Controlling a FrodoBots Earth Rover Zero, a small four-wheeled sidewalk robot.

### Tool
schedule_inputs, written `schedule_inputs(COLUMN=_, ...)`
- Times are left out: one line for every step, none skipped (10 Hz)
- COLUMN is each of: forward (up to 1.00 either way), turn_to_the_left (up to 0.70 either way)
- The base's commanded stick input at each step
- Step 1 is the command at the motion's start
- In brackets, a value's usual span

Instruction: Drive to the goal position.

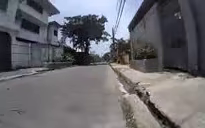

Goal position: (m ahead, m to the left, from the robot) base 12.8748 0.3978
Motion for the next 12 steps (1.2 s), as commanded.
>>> schedule_inputs(forward=1.0, turn_to_the_left=0.0)
schedule_inputs(forward=1.0, turn_to_the_left=0.0)
schedule_inputs(forward=1.0, turn_to_the_left=0.0)
schedule_inputs(forward=1.0, turn_to_the_left=0.0)
schedule_inputs(forward=1.0, turn_to_the_left=0.0)
schedule_inputs(forward=1.0, turn_to_the_left=-0.01)
schedule_inputs(forward=1.0, turn_to_the_left=-0.04)
schedule_inputs(forward=1.0, turn_to_the_left=-0.3)
schedule_inputs(forward=1.0, turn_to_the_left=-0.4)
schedule_inputs(forward=1.0, turn_to_the_left=-0.4)
schedule_inputs(forward=1.0, turn_to_the_left=-0.09)
schedule_inputs(forward=1.0, turn_to_the_left=-0.03)
